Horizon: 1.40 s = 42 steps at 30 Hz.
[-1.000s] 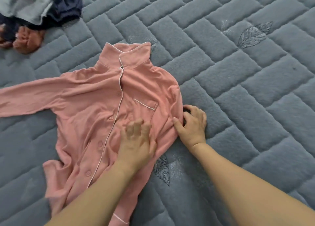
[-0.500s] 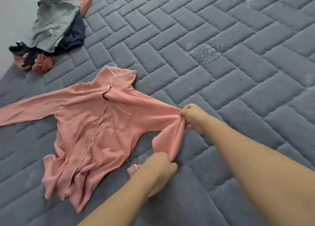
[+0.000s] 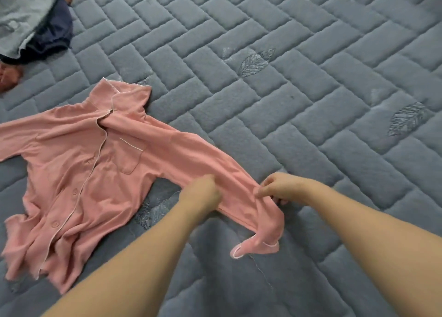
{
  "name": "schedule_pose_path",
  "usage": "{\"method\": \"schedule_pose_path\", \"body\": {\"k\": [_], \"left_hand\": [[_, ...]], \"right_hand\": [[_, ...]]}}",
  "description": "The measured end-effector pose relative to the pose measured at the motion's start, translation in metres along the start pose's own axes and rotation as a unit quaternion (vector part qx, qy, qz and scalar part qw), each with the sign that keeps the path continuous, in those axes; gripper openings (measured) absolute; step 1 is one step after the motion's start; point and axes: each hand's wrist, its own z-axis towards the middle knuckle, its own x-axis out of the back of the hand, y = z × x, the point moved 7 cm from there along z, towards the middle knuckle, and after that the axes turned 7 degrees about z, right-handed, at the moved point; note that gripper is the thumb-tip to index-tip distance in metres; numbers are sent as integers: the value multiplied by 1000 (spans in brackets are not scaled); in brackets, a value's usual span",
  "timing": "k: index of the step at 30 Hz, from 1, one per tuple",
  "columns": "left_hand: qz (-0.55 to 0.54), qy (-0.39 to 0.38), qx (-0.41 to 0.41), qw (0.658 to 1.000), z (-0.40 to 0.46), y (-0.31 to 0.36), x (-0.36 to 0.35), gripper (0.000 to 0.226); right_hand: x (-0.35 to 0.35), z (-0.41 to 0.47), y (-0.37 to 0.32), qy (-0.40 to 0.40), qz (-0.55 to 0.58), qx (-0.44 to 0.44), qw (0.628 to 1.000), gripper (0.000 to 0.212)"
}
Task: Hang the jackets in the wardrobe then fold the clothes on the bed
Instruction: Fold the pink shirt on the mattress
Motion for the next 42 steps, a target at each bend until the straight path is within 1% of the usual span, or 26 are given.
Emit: {"method": "schedule_pose_path", "body": {"k": [1, 2, 3, 5, 6, 8, 10, 11, 12, 14, 16, 18, 19, 20, 22, 23, 25, 26, 27, 28, 30, 33, 36, 37, 39, 42], "left_hand": [[34, 60, -10, 998, 10, -4, 13, 27], [43, 91, -31, 994, 19, -1, 22, 32], [43, 95, -66, 992, 29, 8, 26, 41], [94, 61, -146, 983, 43, 36, 22, 55], [146, 42, -175, 973, 45, 49, 15, 55], [240, 16, -197, 950, 53, 64, 1, 43], [291, 10, -191, 937, 60, 73, -1, 33], [278, 9, -189, 942, 62, 77, 3, 28], [236, 0, -195, 952, 62, 83, 6, 21], [178, -56, -204, 961, 58, 91, 4, 14], [227, -107, -208, 945, 52, 94, -2, 7], [296, -130, -207, 924, 47, 93, -5, 16], [317, -117, -211, 917, 46, 96, -3, 21], [328, -82, -221, 915, 45, 101, 2, 25], [325, 47, -242, 913, 44, 117, 18, 26], [312, 120, -245, 910, 42, 124, 28, 23], [266, 240, -234, 904, 39, 135, 41, 16], [236, 267, -223, 907, 38, 139, 43, 14], [210, 265, -213, 917, 38, 141, 40, 19], [193, 242, -207, 928, 40, 142, 32, 30], [187, 191, -209, 941, 40, 140, 13, 50], [185, 158, -208, 947, 31, 111, -3, 61], [175, 148, -160, 960, 22, 47, -6, 67], [177, 147, -140, 963, 18, 20, -5, 67], [150, 149, -87, 973, 10, -41, 0, 65], [94, 159, 1, 983, -7, -145, 11, 65]], "right_hand": [[-6, -4, 1, 18, -17, 20, 999, 21], [-15, -7, 0, 20, -27, 33, 999, 20], [-24, -11, -1, 9, -18, 43, 999, 19], [-37, -19, 0, -16, 54, 61, 997, 9], [-38, -23, 1, -19, 95, 72, 993, 9], [-32, -33, 5, -33, 170, 83, 981, 12], [-23, -44, 15, -73, 196, 72, 975, 6], [-18, -50, 22, -94, 198, 55, 974, 5], [-11, -54, 31, -110, 201, 34, 973, 5], [4, -61, 49, -124, 224, -1, 967, 9], [18, -68, 63, -126, 250, -28, 960, 12], [24, -74, 71, -125, 255, -42, 958, 16], [27, -76, 73, -110, 245, -41, 962, 19], [33, -76, 73, -79, 217, -29, 973, 22], [50, -79, 69, 22, 88, 14, 996, 30], [60, -82, 66, 80, 4, 31, 996, 34], [77, -88, 65, 183, -122, 37, 975, 36], [83, -92, 66, 229, -168, 30, 958, 33], [87, -96, 69, 270, -212, 21, 939, 29], [89, -98, 72, 301, -252, 9, 920, 26], [85, -98, 81, 326, -314, -25, 891, 25], [59, -92, 83, 358, -342, -57, 867, 34], [15, -82, 50, 400, -334, 7, 854, 33], [-5, -77, 34, 395, -319, 34, 861, 33], [-50, -62, 1, 369, -254, 71, 891, 31], [-132, -30, -48, 280, -119, 76, 950, 32]]}}
